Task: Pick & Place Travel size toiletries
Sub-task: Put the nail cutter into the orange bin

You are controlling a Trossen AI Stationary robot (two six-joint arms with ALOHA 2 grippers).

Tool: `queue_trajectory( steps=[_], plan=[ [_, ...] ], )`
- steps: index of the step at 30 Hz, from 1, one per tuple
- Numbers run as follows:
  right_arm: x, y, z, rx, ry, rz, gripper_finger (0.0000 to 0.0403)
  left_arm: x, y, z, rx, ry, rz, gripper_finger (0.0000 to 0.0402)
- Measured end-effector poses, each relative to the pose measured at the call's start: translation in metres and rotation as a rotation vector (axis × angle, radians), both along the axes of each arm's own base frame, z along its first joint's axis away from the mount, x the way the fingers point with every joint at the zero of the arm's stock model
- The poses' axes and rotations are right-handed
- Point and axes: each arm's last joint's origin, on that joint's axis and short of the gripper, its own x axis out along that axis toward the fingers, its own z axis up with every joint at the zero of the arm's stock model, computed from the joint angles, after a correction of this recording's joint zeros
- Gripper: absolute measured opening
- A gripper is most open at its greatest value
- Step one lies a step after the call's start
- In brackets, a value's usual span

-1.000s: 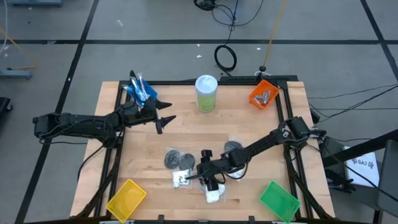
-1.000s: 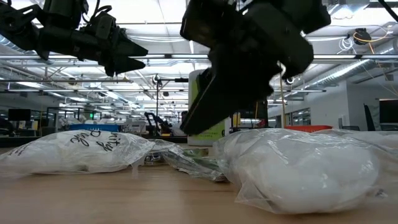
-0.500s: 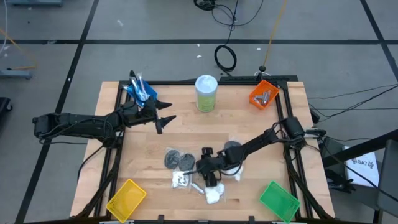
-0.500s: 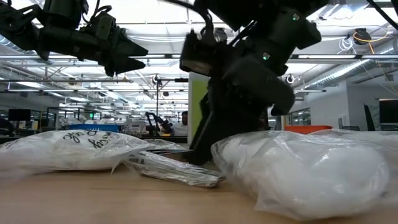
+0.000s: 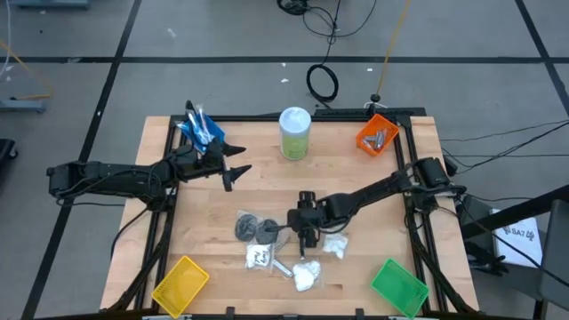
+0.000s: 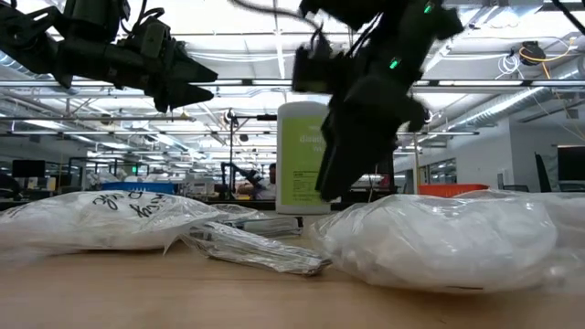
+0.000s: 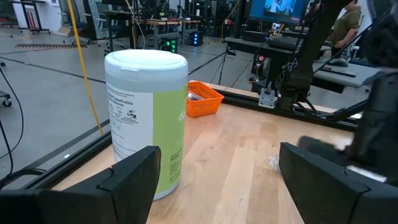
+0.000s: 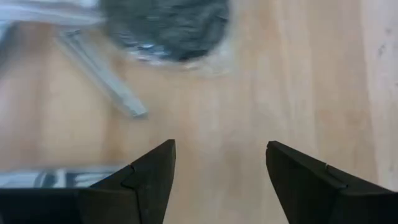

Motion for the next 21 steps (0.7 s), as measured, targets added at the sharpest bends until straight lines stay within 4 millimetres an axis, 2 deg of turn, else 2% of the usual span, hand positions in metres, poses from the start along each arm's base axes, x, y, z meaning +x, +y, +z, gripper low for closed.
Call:
queue_trajectory(
  steps=[3,6,8,12,14,17,21],
  plan=[
    [-0.007,0.015,0.009,0.066,0.001,0.072,0.0237,0.000,0.000,0.000,0.000,0.000,0.000,0.0321],
    [-0.011,0.035,0.009,0.082,-0.006,0.133,0.0237,0.000,0.000,0.000,0.000,0.000,0.000,0.0321],
    [-0.011,0.048,0.004,0.087,-0.031,0.169,0.0237,0.000,0.000,0.000,0.000,0.000,0.000,0.0321],
    [-0.007,0.068,-0.019,0.081,-0.034,0.235,0.0237,0.000,0.000,0.000,0.000,0.000,0.000,0.0321],
    [-0.004,0.071,-0.026,0.084,-0.047,0.241,0.0237,0.000,0.000,0.000,0.000,0.000,0.000,0.0321],
    [-0.004,0.067,-0.026,0.069,-0.038,0.226,0.0237,0.000,0.000,0.000,0.000,0.000,0.000,0.0321],
    [-0.004,0.054,-0.024,-0.093,-0.039,0.145,0.0238,0.000,0.000,0.000,0.000,0.000,0.000,0.0321]
  ],
)
